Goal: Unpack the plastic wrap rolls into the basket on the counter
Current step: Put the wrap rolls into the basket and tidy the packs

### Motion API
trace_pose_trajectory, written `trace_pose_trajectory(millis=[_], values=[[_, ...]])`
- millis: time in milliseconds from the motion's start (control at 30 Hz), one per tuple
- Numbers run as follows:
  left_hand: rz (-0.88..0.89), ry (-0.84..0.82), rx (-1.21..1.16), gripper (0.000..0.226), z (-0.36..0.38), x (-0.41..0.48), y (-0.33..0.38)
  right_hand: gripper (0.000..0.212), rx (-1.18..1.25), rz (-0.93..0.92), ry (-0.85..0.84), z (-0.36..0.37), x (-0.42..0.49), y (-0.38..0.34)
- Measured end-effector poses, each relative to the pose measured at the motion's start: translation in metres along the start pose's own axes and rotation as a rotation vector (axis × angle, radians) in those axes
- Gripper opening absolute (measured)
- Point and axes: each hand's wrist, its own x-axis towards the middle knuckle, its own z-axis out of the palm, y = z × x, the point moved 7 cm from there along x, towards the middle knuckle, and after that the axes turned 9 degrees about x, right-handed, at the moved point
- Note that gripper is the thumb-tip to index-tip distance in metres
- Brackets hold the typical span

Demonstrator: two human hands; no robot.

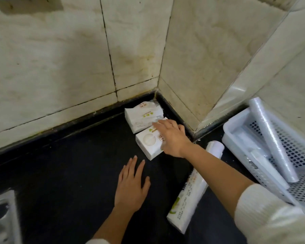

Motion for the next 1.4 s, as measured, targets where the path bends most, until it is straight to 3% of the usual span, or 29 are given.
trace_pose_trajectory(millis=[133,233,333,467,567,767,967,1133,1400], values=[[-0.051,0.007,-0.229,0.054,-0.005,-0.003,0.005,0.062,0.237,0.3,0.411,-0.015,-0.081,0.045],[0.055,-0.024,-0.384,0.039,-0.008,-0.016,0.046,0.064,0.265,0.578,0.344,0.012,-0.138,0.077],[0.074,-0.314,-0.591,0.041,0.002,-0.033,0.101,0.074,0.473,0.754,0.346,0.032,-0.176,0.093],[0.064,-0.402,-0.464,0.051,0.002,-0.037,0.137,0.067,0.877,0.799,0.47,0.043,-0.206,0.103],[0.029,-0.445,-0.408,0.042,0.004,-0.043,0.141,0.044,1.12,0.816,0.603,0.047,-0.226,0.112],[-0.054,-0.701,-0.751,0.034,0.022,-0.074,0.153,0.011,0.853,0.785,0.527,0.041,-0.249,0.12],[-0.192,-0.881,-0.993,0.029,0.029,-0.099,0.169,0.036,0.627,0.71,0.417,0.047,-0.258,0.112],[-0.236,-0.897,-0.994,0.031,0.026,-0.103,0.171,0.059,0.712,0.806,0.233,0.068,-0.263,0.116],[-0.263,-0.834,-0.828,0.035,0.028,-0.09,0.162,0.059,1.115,0.847,0.169,0.042,-0.284,0.137]])
